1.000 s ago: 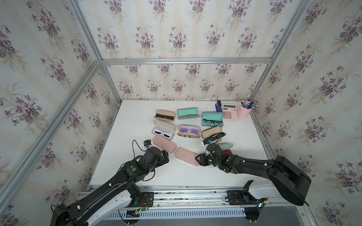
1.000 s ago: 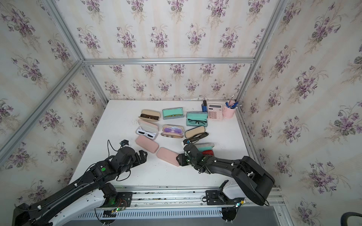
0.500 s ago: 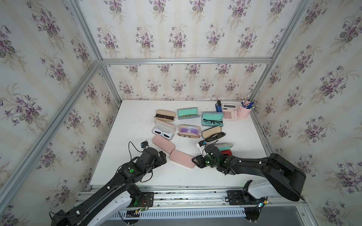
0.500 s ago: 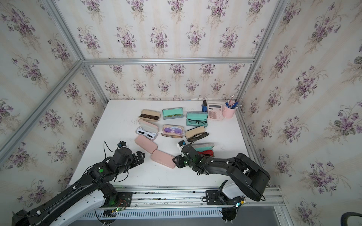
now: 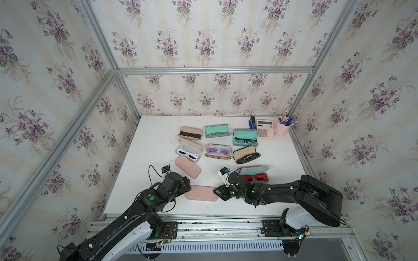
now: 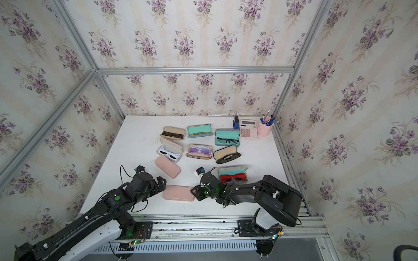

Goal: Close the glasses case
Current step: Move the glasses case to the center of the board.

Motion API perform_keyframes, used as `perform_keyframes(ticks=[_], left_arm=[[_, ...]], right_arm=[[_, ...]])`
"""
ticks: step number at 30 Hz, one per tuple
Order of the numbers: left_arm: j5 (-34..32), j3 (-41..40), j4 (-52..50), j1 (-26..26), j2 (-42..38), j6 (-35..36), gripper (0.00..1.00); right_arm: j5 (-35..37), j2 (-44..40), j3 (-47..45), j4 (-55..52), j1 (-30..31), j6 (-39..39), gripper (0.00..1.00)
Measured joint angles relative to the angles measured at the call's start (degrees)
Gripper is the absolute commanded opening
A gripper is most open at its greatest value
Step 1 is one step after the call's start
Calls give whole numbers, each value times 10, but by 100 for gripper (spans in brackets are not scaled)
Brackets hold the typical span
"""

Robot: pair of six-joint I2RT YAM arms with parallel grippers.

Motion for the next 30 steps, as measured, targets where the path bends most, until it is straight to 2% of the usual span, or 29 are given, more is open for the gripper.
perform_keyframes(ticks=[6, 11, 15, 18, 21, 25, 28, 30], left_arm=[[7, 1, -3, 6, 8, -8, 100], [47, 12, -9, 6, 8, -18, 100], [65, 48, -52, 6, -5, -18, 100], [76, 68, -89, -5, -24, -18, 100], [86, 78, -122, -56, -30, -35, 100], [83, 83, -141, -163, 0, -83, 99], [78, 64, -136, -224, 21, -131, 88], [76, 38, -123, -241, 18, -159, 74]], right_arm=[[0, 57, 37, 38, 7, 54, 31], [14, 83, 52, 65, 24, 100, 32], [31, 75, 40, 73, 33, 126, 38], [55, 29, 20, 53, 36, 135, 44], [81, -12, 30, 29, 31, 123, 46], [92, -36, 33, 5, 28, 108, 46], [85, -37, 27, -7, 28, 104, 46], [79, -36, 16, -6, 28, 103, 45]])
